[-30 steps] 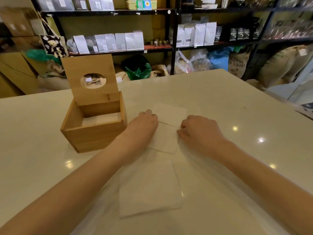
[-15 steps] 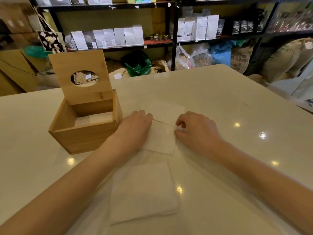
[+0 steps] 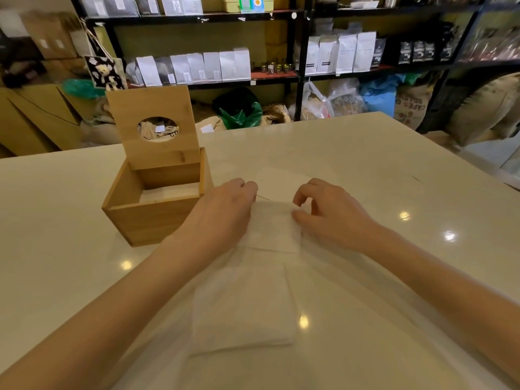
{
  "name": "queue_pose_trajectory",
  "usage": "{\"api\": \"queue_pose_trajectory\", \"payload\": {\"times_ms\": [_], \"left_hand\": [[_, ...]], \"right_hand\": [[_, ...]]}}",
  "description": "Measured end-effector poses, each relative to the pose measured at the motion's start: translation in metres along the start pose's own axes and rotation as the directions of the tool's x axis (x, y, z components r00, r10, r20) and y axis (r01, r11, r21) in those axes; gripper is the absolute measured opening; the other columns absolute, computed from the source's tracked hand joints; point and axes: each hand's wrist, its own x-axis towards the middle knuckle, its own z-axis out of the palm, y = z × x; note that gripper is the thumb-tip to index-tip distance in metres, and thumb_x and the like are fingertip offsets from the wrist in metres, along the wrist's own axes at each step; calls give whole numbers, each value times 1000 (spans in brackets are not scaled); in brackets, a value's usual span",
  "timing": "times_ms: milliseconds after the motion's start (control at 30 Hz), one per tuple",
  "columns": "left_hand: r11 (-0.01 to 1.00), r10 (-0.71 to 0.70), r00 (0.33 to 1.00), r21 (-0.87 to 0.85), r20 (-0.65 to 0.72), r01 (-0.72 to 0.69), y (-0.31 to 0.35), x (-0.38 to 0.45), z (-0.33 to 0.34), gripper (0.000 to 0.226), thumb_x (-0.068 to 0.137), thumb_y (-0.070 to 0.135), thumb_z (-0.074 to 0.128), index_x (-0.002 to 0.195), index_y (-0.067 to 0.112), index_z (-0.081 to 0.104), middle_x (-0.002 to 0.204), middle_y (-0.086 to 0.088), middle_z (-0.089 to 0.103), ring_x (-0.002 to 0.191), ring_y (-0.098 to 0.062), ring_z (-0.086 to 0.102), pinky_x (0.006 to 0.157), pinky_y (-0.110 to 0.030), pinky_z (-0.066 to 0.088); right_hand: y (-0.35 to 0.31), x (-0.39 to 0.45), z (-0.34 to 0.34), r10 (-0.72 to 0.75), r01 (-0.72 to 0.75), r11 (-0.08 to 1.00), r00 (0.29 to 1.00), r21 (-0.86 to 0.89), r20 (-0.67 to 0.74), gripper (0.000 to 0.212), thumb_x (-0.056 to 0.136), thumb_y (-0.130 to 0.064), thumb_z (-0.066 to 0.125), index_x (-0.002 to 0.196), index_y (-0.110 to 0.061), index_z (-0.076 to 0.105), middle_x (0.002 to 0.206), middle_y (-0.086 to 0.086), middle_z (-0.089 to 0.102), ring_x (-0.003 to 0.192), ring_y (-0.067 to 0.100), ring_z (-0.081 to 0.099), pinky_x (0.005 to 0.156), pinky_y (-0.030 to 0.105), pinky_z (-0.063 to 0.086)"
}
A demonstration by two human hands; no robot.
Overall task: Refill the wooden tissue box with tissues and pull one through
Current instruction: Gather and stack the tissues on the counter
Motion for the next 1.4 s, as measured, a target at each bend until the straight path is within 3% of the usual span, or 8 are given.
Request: {"api": "queue_pose_trajectory", "payload": {"times_ms": [100,233,333,467,633,867,1133,1400], "left_hand": [[999,-2,999,-44,-48,0,-2,-11,-12,8,92,15,44,97,13,51,94,-4,60,84,-22,56,67,-33,47],[934,-110,993,-337,44,119,-9,-22,-34,10,86,23,60,87,30,53,84,13,58,77,-6,59,65,-22,54],[808,-160,978,-551,133,207,-12,-33,-51,17,79,19,66,79,33,55,80,12,63,69,-11,65,56,-19,57],[515,-191,954,-804,231,298,-18,-52,-65,15,65,15,71,78,21,66,68,4,74,62,-9,70,51,-18,57],[435,-203,893,-780,401,450,-29,-74,-51,22,60,21,69,82,18,68,74,-3,74,59,-13,68,44,-19,53],[521,-272,834,-656,479,547,-35,-87,-20,7,79,12,68,82,18,68,65,1,69,48,-6,63,44,-21,53],[723,-268,901,-546,341,422,-30,-89,-8,3,84,20,63,85,23,64,83,7,63,55,-11,62,45,-18,52],[733,-295,904,-534,308,421,-30,-86,-3,11,85,18,63,79,27,62,81,6,64,50,-9,60,45,-15,52]], "right_hand": [[-6,-3,-8,-14,13,984,1000,177,1,2,85,-23,58,84,-21,57,83,-8,59,74,9,56,66,23,46],[-18,-10,-22,-31,38,887,999,461,-22,5,81,-12,66,78,-14,61,68,-4,64,56,2,55,56,10,43],[-29,-16,-33,-55,40,797,998,602,7,7,79,-8,68,79,-13,64,68,5,68,55,8,58,54,14,46],[-42,-25,-37,-24,-75,646,993,759,119,12,79,-7,65,73,-17,67,63,2,66,56,17,55,47,18,46],[-48,-42,-19,46,-286,635,941,718,334,14,82,-14,62,70,-14,68,62,0,64,56,16,53,40,19,41],[-52,-58,7,147,-336,790,916,513,374,17,80,-15,63,65,-12,69,52,1,63,49,16,57,38,22,41],[-53,-61,16,180,-250,902,959,352,219,15,79,-17,60,67,-11,69,51,-2,60,39,11,47,36,16,37],[-50,-58,18,190,-240,928,963,286,193,15,81,-16,57,72,-15,68,56,-1,63,47,9,56,44,20,43]]}}
